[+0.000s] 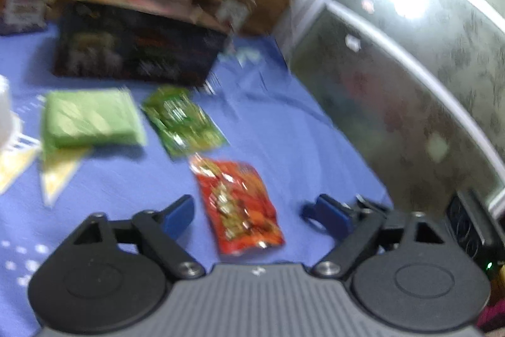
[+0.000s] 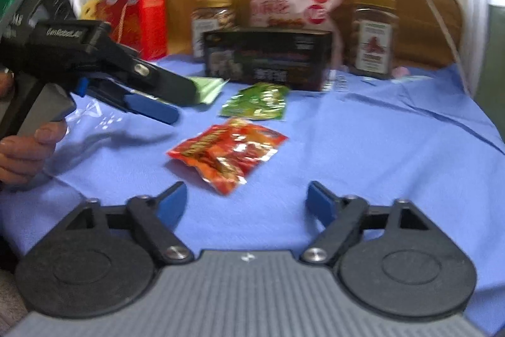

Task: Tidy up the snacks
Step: 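Grasp the red spicy pack with the left gripper, then carry the red pack over the tin and open the left gripper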

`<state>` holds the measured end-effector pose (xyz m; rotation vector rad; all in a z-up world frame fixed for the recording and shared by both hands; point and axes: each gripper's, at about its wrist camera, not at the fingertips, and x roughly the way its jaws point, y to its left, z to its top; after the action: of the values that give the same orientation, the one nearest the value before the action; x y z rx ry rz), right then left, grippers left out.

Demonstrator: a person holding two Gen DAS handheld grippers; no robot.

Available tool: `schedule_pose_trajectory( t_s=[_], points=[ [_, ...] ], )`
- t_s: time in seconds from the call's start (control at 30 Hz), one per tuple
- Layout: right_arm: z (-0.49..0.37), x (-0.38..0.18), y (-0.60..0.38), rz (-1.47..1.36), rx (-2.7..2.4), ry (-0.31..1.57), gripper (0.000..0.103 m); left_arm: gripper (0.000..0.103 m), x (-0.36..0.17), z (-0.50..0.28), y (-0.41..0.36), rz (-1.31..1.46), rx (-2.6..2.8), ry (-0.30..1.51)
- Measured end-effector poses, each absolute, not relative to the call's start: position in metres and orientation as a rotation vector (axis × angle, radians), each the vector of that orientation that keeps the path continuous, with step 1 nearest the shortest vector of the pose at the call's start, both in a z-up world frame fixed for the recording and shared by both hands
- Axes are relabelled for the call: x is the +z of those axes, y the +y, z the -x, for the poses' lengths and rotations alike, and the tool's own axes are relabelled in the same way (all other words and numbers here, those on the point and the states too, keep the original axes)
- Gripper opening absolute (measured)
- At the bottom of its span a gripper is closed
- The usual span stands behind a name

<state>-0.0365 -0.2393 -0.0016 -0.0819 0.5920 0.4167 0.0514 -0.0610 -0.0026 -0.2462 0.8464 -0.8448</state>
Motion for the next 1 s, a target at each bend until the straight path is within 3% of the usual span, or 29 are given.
schedule_pose_trajectory(
  t_s=[0.13, 0.2, 0.3, 0.37, 0.73, 1.0],
  points=[
    [0.015, 0.001, -0.228, 0.094, 0.429, 0.610, 0.066, 0.074, -0.002, -0.053, -0.086, 0.136, -0.822, 0.847],
    [0.007, 0.001, -0.227, 0.075, 0.424, 0.605, 0.060, 0.062, -0.002, -0.055, -0.088, 0.139, -0.804, 0.841],
    [0.009, 0.001, -0.226, 0.080, 0.407, 0.585, 0.048, 0.057, 0.001, -0.055, -0.077, 0.186, -0.792, 0.828],
    [0.013, 0.002, -0.228, 0.065, 0.396, 0.567, 0.032, 0.053, 0.003, -0.054, -0.070, 0.208, -0.782, 0.821],
    [0.009, 0.033, -0.214, 0.086, 0.408, 0.372, 0.031, 0.051, 0.043, -0.042, -0.041, 0.237, -0.722, 0.644],
    [-0.060, 0.069, -0.202, 0.145, 0.363, 0.244, 0.031, 0.060, 0.098, -0.103, -0.061, 0.115, -0.659, 0.490]
  ],
)
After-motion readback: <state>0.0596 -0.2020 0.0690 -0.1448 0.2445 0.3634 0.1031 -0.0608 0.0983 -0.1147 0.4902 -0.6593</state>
